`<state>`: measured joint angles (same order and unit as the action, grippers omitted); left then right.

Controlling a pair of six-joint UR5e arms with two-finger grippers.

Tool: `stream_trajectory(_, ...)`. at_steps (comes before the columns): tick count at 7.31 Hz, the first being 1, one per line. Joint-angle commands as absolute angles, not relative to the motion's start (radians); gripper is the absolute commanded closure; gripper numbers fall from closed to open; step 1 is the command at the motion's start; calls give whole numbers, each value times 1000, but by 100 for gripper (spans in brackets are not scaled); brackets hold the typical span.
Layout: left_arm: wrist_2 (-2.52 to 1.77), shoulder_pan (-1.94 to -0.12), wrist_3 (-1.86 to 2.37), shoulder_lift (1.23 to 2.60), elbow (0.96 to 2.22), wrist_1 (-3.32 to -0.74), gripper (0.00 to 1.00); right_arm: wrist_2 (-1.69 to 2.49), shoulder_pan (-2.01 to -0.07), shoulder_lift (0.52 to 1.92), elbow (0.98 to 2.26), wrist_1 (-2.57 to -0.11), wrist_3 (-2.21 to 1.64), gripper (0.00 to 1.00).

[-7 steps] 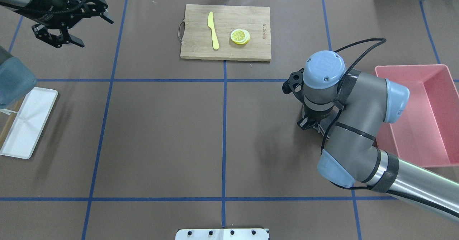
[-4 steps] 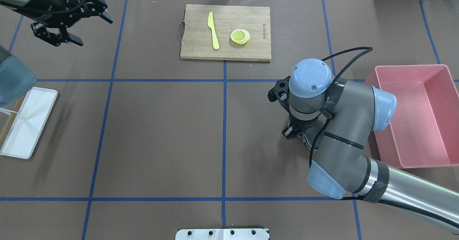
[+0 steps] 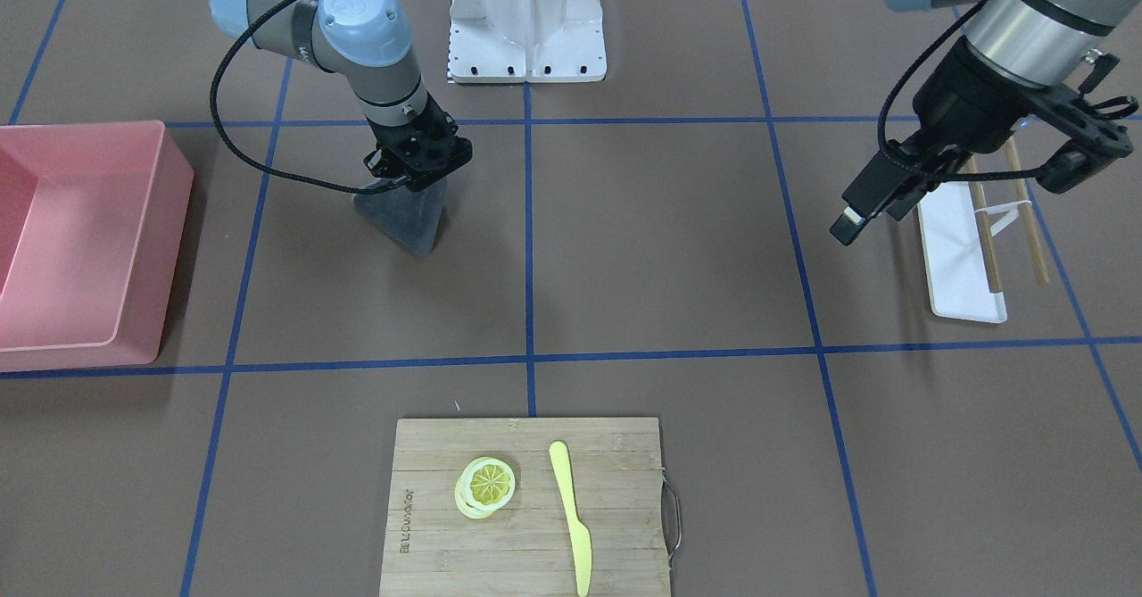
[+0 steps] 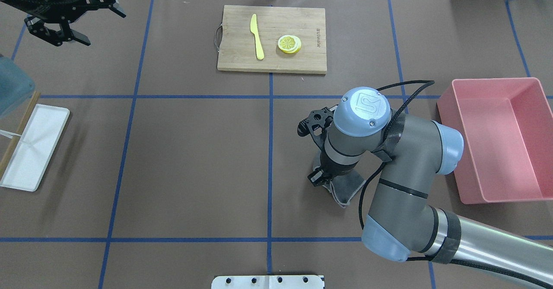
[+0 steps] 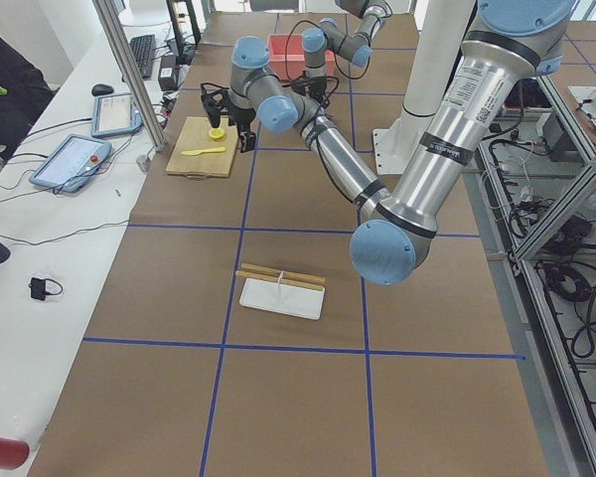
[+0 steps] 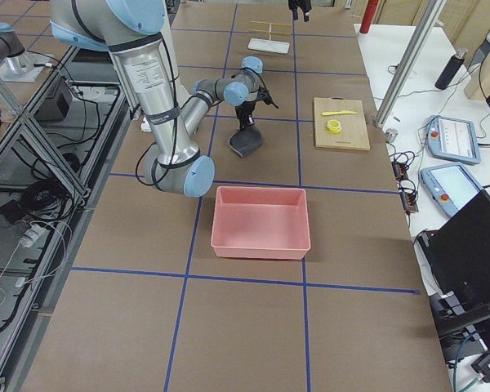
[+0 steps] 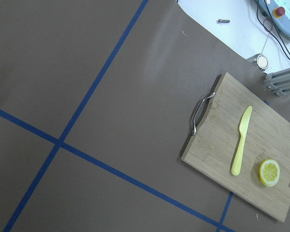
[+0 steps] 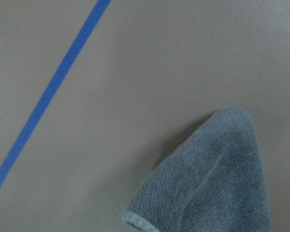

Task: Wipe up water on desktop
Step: 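Lower the towel onto the table with the right gripper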

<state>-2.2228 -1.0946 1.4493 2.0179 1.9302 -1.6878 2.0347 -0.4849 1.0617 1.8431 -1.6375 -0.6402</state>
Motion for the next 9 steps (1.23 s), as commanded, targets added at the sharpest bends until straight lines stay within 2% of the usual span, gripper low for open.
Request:
stream_trajectory(1,-2218,-1092,1436,2022,1908,-1687,2,2088,-483,1058,1861,-1506,-760,100)
stream_trajectory(3,-2217,-1092,1437,2019,1908,-1689,2,2149,-515,1065,1858,-1430,-793,100)
stream_trajectory(9,-2215,-1089,1439,2028,1907,-1690,2,2151,-590,1178,1829,-1442,-788,100)
